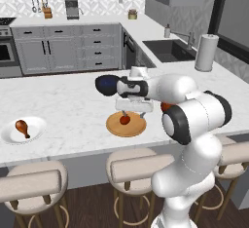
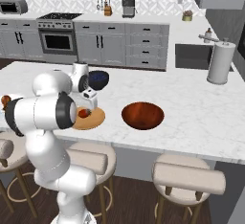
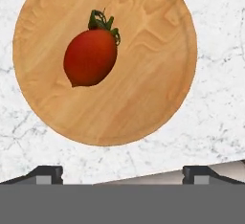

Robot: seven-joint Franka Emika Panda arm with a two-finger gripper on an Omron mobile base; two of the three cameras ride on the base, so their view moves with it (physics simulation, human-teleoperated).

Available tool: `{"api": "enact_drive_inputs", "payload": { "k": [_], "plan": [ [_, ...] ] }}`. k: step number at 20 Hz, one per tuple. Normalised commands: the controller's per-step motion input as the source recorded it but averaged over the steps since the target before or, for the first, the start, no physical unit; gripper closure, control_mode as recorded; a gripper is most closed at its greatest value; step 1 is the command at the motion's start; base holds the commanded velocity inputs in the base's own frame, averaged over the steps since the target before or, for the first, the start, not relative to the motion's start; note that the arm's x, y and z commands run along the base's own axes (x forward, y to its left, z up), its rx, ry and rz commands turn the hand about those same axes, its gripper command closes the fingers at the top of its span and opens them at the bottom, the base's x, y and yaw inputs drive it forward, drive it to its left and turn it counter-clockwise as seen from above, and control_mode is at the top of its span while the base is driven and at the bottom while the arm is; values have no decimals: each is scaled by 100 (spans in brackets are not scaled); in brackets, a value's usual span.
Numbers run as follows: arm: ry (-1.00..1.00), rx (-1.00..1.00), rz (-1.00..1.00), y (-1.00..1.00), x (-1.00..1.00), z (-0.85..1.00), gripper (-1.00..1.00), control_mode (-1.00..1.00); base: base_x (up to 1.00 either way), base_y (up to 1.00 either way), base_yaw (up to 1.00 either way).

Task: Pick the chicken drumstick and tomato from their plates and place them in the bowl. Then put the bowl in the fridge.

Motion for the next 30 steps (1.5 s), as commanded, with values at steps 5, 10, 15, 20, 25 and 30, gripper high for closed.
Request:
{"api": "enact_drive_inputs", "payload": {
  "k": [5,10,15,20,25,30],
  "plan": [
    [0,0,-1,15,51,-25,-100,-100,0,0,0],
    [0,0,-1,16,43,-5,-100,-100,0,0,0],
    [0,0,-1,13,41,-19,-100,-100,0,0,0],
    [0,0,-2,0,6,-45,-100,-100,0,0,0],
    [0,0,-3,0,-11,-37,-100,-100,0,0,0],
    [0,0,-3,0,-1,-40,100,-100,0,0,0]
  ]
}}
